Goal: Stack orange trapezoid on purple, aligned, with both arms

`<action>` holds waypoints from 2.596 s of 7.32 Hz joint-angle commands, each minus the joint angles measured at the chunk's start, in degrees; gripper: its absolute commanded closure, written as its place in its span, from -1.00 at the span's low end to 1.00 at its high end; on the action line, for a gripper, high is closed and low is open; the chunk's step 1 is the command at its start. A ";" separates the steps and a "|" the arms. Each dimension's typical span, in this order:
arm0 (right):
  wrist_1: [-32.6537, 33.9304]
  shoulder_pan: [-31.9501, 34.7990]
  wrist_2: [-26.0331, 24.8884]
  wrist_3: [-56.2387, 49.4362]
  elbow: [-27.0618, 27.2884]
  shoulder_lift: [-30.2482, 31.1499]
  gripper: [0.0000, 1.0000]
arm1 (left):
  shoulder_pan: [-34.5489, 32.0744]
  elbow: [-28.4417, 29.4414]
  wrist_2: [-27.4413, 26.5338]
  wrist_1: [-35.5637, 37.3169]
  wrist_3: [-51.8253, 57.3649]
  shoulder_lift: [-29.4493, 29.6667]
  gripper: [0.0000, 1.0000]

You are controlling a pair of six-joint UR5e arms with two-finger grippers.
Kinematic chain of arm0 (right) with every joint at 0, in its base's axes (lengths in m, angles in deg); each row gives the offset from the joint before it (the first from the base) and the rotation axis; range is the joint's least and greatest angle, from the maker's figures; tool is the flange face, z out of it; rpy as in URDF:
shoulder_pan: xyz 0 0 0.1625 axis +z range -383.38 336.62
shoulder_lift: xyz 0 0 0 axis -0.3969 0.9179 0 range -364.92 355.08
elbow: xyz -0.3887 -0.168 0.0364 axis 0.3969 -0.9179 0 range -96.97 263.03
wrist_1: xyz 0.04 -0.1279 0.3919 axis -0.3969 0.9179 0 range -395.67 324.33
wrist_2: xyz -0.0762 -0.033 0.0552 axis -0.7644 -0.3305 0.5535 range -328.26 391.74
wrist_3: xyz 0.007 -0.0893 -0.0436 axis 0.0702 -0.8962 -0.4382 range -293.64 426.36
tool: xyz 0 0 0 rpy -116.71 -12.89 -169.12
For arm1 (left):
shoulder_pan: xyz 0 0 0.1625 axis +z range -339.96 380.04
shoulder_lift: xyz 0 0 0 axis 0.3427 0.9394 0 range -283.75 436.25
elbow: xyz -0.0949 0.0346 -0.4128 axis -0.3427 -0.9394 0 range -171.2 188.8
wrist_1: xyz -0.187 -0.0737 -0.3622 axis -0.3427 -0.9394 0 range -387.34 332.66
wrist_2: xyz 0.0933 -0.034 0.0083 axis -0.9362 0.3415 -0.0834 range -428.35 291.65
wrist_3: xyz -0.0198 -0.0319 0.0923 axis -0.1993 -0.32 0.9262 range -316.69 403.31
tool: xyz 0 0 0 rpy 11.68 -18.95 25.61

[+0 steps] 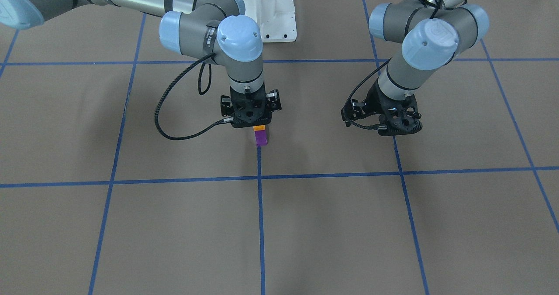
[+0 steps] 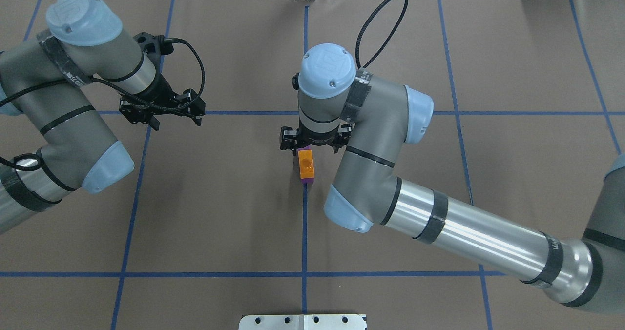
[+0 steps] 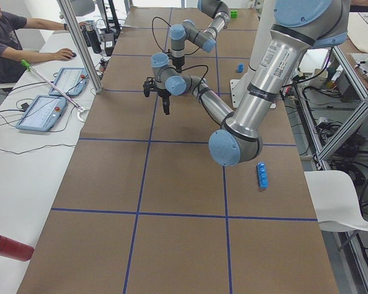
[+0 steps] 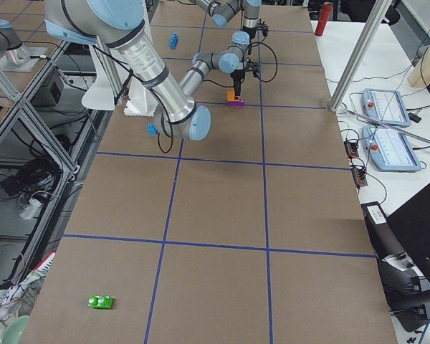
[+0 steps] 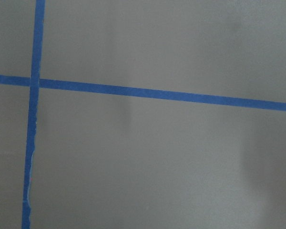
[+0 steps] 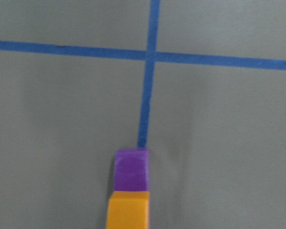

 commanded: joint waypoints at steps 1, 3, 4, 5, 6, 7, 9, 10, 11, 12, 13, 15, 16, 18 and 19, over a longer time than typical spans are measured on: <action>0.15 5.77 3.68 -0.20 11.93 11.44 -1.00 | -2.77 -2.24 0.23 -0.02 6.10 -2.97 -0.99; -0.20 11.39 4.05 -7.79 19.26 24.28 -1.00 | -6.80 -6.44 0.40 -0.64 18.30 -11.12 -0.99; -0.20 15.78 5.53 -14.46 19.98 29.56 -1.00 | -9.87 -7.95 0.49 -0.64 23.67 -14.47 -0.99; -0.72 21.56 8.42 -21.40 19.99 34.40 -1.00 | -12.60 -8.48 2.66 -0.64 28.07 -16.94 -0.99; -1.60 28.06 11.84 -30.69 19.56 39.15 -1.00 | -16.37 -8.23 5.73 -0.55 33.34 -18.97 -0.99; -1.61 34.22 14.75 -38.70 19.47 44.24 -1.00 | -20.15 -7.88 6.11 0.14 39.48 -21.25 -0.99; -1.69 41.72 17.67 -48.50 18.50 51.12 -1.00 | -25.09 -4.38 6.46 0.24 44.54 -22.50 -0.99; -2.22 44.10 17.76 -51.33 17.28 52.63 -1.00 | -26.15 -4.27 8.03 0.06 45.25 -24.85 -1.00; -5.01 47.08 20.64 -52.66 14.13 53.43 -1.00 | -28.77 -4.97 9.18 -0.55 46.21 -28.36 -1.00; -8.95 48.94 22.23 -53.54 11.06 53.87 -1.00 | -28.88 -4.97 8.76 -0.90 47.44 -29.78 -1.00; -10.99 49.48 22.07 -53.64 9.46 54.22 -1.00 | -29.06 -5.06 8.49 -1.08 47.54 -29.89 -1.00; -11.36 51.93 22.59 -53.72 9.44 53.18 -1.00 | -32.73 -4.18 8.49 -0.21 52.61 -29.28 -1.00; -9.97 52.12 22.51 -53.64 10.05 50.39 -1.00 | -33.36 -2.01 8.49 -0.29 54.38 -29.01 -1.00; -6.88 52.21 21.81 -53.81 9.80 48.95 -1.00 | -34.42 -0.15 8.84 1.89 56.42 -28.14 -1.00; -6.88 52.21 21.55 -53.81 10.06 49.21 -1.00 | -34.42 1.60 9.01 1.65 56.42 -27.87 -1.00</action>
